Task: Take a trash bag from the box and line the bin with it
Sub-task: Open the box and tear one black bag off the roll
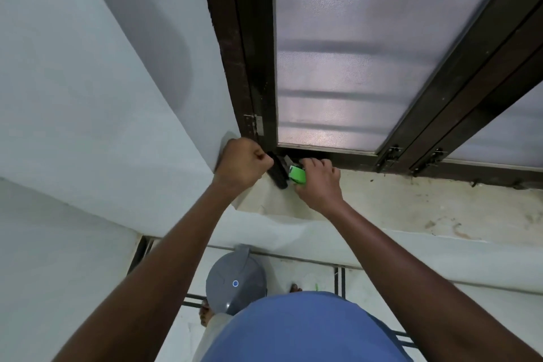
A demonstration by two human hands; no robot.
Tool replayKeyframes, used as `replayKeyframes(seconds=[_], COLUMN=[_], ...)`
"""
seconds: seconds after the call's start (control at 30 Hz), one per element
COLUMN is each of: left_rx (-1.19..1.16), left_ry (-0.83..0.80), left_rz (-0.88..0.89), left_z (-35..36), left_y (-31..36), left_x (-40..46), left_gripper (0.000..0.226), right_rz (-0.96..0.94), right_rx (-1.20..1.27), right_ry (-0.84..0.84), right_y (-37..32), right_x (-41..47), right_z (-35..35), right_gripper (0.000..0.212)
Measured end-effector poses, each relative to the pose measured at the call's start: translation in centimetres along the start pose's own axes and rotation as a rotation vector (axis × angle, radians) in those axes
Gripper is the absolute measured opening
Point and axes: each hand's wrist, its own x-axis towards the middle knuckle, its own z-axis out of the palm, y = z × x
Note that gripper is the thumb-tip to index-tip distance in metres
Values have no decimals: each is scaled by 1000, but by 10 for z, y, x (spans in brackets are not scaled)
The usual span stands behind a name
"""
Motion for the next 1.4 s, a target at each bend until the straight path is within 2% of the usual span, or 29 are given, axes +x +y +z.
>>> replayKeyframes(seconds=[0.07,0.17,0.3,0.37,0.53,0.67,0.8,0.97,1.03,1.13,1.2,1.27,1.33,1.37,1.4], left_rx=[14,8,-52,-49,-48,-70,-260,-121,-96,-117,-263,-572,-794,-831,-852], left_ry=[-4,-38,-2,-7,-263,-190,-162,-241,-231,-223,-210,-241,-279,-295,-310], left_rz=[-9,-59,-120,-158,-195,-210,-294,-293,-312,-347,-400,-454,-420,-388,-357], left_z=[13,34,57,67,84,87,93,108,111,110,104,94,76,69,61], left_y=[-7,-21,-35,-40,-58,-66,-66,-65,-65,-64,-63,-60,-52,-49,-46], left_x=[3,3,3,0,-9,-6,-5,-6,-4,-2,-3,-8,-18,-22,-24], left_gripper=[27,27,18,22,37,34,29,44,43,34,35,40,34,33,35], right_rz=[-61,-168,-195,-167,-136,-115,-82,-108,-92,-74,-56,0,105,150,172], right_rx=[-12,-66,-120,-113,-21,104,217,239,261,283,301,400,607,730,852], right_ry=[-7,-18,-4,21,34,25,-56,-143,-145,-36,133,185,68,2,-44], right_y=[-11,-24,-29,-29,-26,-20,-15,-10,-9,-6,-5,-8,-16,-20,-24], right_x=[3,1,-2,-2,4,8,12,13,13,6,-2,-9,-13,-17,-18], right_z=[8,23,42,47,47,44,39,41,39,35,30,22,10,3,-3], right_gripper=[79,79,55,45,39,35,35,36,40,39,37,47,70,75,71])
